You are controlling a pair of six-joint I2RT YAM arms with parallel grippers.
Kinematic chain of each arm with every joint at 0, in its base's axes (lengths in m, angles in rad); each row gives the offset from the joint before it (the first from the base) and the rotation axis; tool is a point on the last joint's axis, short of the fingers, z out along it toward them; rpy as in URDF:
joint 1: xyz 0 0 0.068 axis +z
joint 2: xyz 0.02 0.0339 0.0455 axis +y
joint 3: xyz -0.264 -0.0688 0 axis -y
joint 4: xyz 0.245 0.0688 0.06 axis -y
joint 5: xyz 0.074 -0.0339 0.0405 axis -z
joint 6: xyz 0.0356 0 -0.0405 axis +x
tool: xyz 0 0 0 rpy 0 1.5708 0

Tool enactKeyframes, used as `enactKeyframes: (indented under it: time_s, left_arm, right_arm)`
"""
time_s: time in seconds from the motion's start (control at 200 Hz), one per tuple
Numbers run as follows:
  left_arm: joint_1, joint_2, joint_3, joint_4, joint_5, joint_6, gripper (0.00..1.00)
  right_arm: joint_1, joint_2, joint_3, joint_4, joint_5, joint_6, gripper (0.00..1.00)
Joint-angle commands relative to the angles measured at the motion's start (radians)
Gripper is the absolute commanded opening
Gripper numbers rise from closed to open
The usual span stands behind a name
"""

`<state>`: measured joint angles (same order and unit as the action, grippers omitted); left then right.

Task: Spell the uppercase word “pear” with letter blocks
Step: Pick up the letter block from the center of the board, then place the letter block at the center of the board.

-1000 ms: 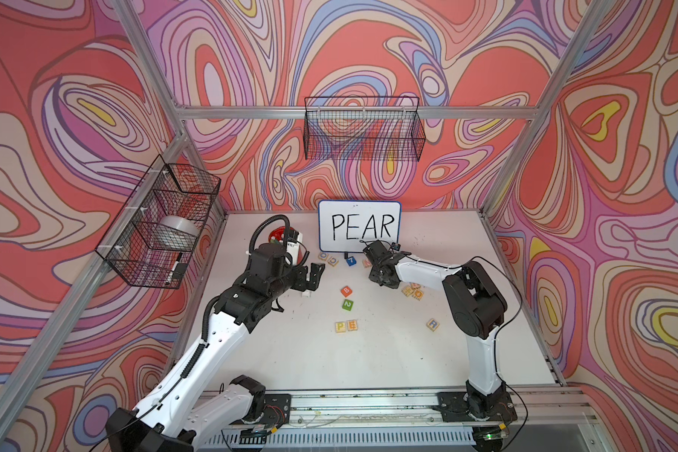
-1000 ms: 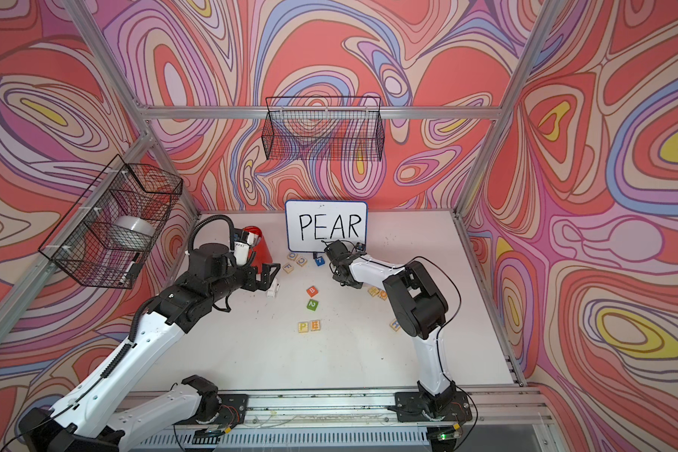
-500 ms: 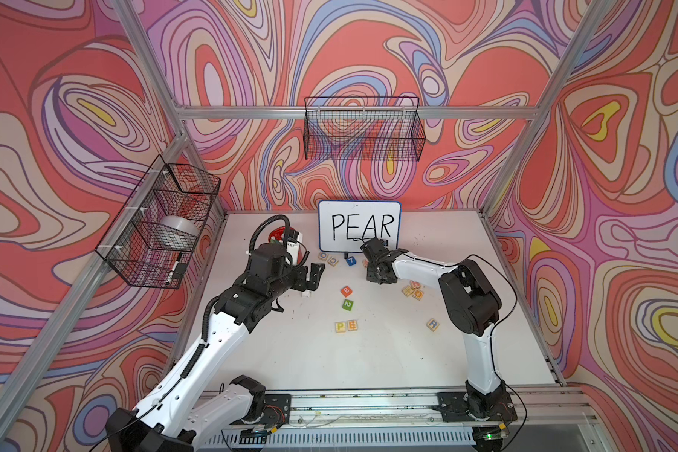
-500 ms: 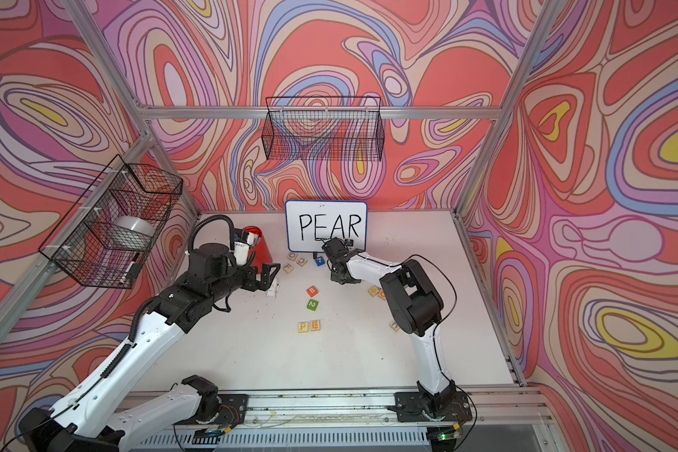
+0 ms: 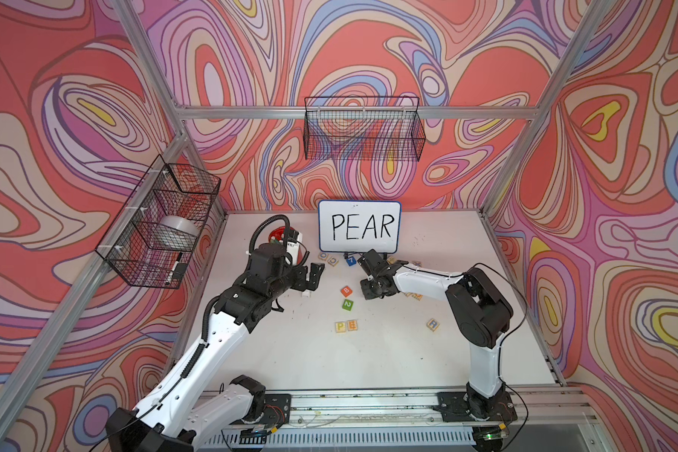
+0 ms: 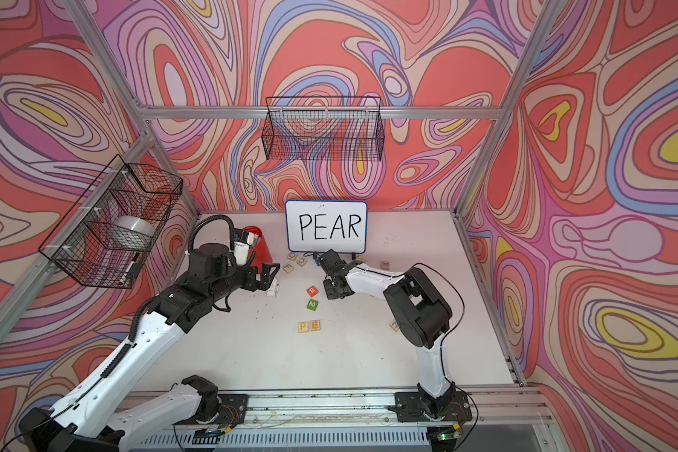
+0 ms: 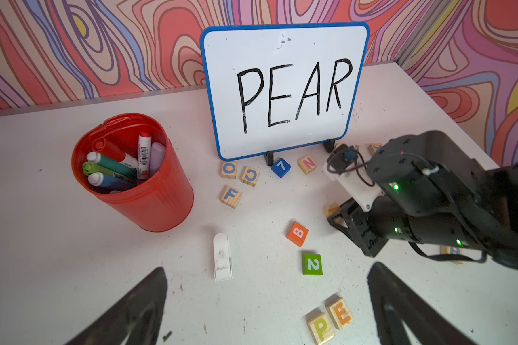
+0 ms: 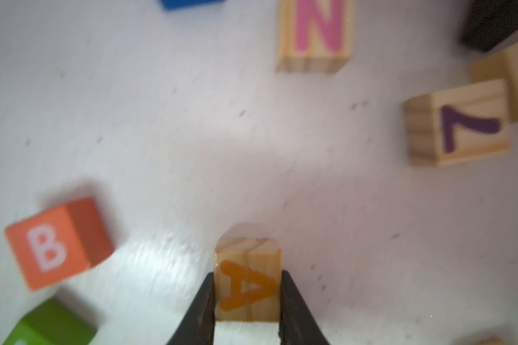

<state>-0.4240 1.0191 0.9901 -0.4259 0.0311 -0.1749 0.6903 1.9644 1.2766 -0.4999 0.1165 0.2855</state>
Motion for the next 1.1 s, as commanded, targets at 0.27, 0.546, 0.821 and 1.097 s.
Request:
enactKeyframes:
  time_s: [0.27, 0.546, 0.821, 1.097]
  left_arm:
    - [-0.002, -0.014, 0.024, -0.012, -0.01, 0.014, 1.0]
    - [-0.002, -0.024, 0.022, -0.011, -0.005, 0.012, 1.0]
    - [-0.002, -0.022, 0.024, -0.011, -0.005, 0.011, 1.0]
    - [-0.002, -0.022, 0.024, -0.013, -0.007, 0.012, 1.0]
  right_arm:
    - [0.209, -0.117, -0.117, -0.161, -0.044, -0.077, 0.32]
    - [0.221, -0.154, -0.177, -0.155, -0.02, -0.051, 0.42]
    - [0.221, -0.187, -0.213, -0.153, 0.031, 0.031, 0.5]
    - [0.221, -0.225, -0.243, -0.131, 0.105, 0.147, 0.49]
